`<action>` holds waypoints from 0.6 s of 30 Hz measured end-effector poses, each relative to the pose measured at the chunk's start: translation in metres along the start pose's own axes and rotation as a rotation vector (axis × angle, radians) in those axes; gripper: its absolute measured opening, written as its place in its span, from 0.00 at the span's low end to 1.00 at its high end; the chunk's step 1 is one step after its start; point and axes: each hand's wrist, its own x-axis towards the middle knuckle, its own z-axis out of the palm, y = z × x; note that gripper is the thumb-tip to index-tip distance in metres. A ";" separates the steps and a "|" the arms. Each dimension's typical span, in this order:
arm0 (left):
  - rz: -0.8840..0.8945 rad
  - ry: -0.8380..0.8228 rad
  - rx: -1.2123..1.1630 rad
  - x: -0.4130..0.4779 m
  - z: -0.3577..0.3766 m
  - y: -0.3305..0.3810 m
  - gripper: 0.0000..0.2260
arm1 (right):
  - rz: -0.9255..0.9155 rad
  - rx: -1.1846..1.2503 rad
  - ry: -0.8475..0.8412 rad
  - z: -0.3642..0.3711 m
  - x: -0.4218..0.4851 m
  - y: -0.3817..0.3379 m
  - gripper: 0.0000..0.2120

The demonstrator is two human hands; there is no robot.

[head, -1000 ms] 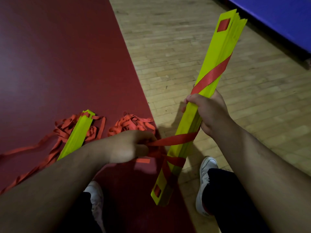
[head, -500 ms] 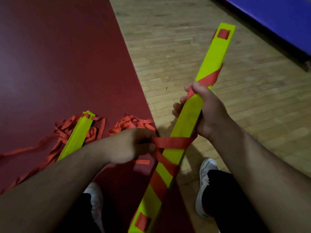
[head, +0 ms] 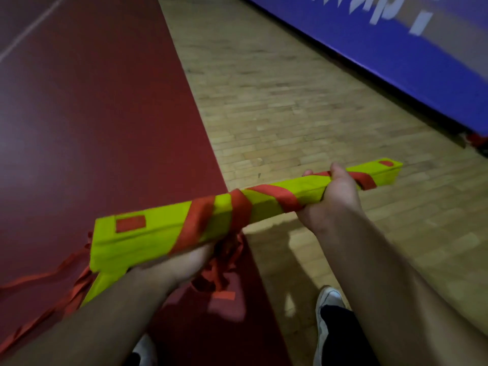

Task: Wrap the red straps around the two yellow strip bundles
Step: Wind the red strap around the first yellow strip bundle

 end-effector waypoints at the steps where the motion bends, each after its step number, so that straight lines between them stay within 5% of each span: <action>1: -0.062 0.068 0.034 0.002 0.013 -0.003 0.23 | -0.003 0.026 0.020 0.005 -0.001 0.001 0.12; 3: -0.212 0.241 -0.033 0.002 0.008 -0.016 0.17 | -0.024 0.074 0.038 0.016 -0.009 0.003 0.11; 5: -0.237 0.145 -0.057 0.000 0.001 -0.012 0.15 | -0.057 0.107 0.016 0.024 -0.017 0.006 0.10; 7: -0.228 0.248 0.012 0.004 0.006 -0.006 0.11 | -0.080 0.102 -0.055 0.027 -0.024 0.012 0.12; 9: -0.241 0.409 -0.020 0.007 0.010 -0.007 0.20 | -0.071 0.028 -0.142 0.024 -0.025 0.020 0.18; 11: -0.214 0.459 -0.074 0.007 0.009 0.000 0.26 | -0.046 -0.114 -0.194 0.019 -0.025 0.027 0.26; 15: -0.187 0.598 -0.304 0.014 0.002 0.012 0.17 | 0.039 -0.414 -0.363 0.006 -0.028 0.029 0.36; 18: -0.171 0.743 -0.276 0.015 -0.008 0.016 0.17 | 0.148 -0.893 -0.437 -0.006 -0.036 0.026 0.37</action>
